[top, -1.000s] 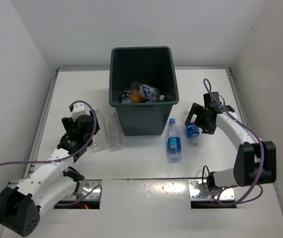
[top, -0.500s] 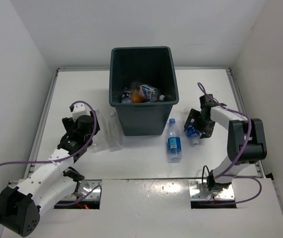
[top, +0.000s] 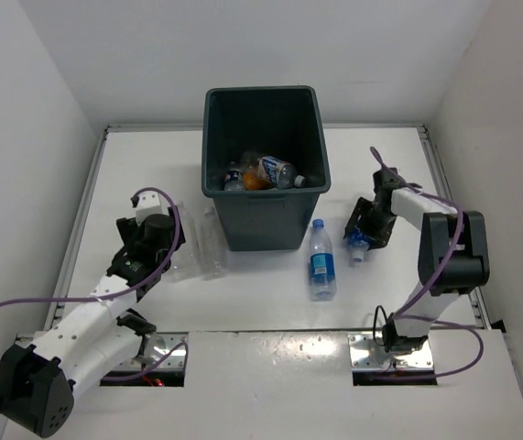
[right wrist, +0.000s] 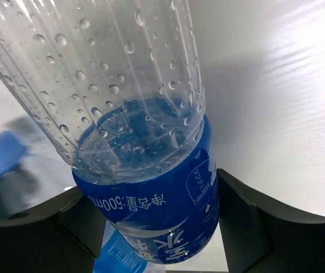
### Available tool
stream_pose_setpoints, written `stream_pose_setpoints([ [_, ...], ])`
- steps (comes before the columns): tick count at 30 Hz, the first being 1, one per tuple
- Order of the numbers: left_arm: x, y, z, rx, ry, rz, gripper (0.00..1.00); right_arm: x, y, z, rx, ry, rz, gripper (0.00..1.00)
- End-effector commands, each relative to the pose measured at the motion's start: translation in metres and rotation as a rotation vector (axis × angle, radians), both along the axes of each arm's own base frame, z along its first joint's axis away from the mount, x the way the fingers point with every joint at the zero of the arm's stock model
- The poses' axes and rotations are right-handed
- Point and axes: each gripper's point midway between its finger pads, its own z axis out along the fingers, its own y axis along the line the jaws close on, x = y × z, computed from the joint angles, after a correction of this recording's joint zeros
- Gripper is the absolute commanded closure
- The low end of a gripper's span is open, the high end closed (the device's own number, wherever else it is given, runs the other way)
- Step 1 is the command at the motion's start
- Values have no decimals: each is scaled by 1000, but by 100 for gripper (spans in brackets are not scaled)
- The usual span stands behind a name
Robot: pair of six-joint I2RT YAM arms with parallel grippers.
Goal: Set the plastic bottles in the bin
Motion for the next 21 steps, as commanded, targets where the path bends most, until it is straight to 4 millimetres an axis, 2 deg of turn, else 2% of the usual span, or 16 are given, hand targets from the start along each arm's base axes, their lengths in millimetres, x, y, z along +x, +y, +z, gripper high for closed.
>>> stream_pose_setpoints([
  [1,4,-5,3,-4,-15,-20,0,40,-14,70,8,-194,-83,54],
  [3,4,-5,0,0,-7,-20,0,61,-20,112,-2,-317,-118,56],
  [4,4,-5,0,0,-6,-20,0,62,-22,129,-9,-337,-130,57],
  [5,4,-6,-2,4,3,-20,0,78,-22,164,-1,-419,-146,59],
  [7,6,-6,-1,12,6,-24,0,91,-13,195,7,-493,-147,60],
  [8,6,-6,-1,12,7,-24,0,103,-12,224,26,-570,-175,60],
  [10,6,-6,-3,15,15,-24,0,110,-12,264,52,-670,-222,60],
  [11,6,-6,-3,15,15,-24,0,119,-11,296,89,-764,-260,60],
  [13,6,-6,-3,15,15,-24,0,123,-3,340,143,-891,-259,60],
  [14,7,-6,-1,12,7,-24,0,127,7,373,182,-990,-234,60],
  [15,7,-7,-4,15,15,-24,0,130,15,387,203,-1035,-210,60],
  [16,7,-7,-4,15,15,-24,0,128,25,411,231,-1099,-180,60],
  [18,7,-7,-4,15,15,-24,0,122,62,445,286,-1200,-59,60],
  [19,7,-7,-4,15,15,-24,0,123,77,449,301,-1215,-10,60],
  [20,7,-7,-4,15,15,-24,0,118,111,446,343,-1211,86,60],
  [21,7,-6,-4,23,18,-27,0,115,127,458,339,-1256,155,60],
])
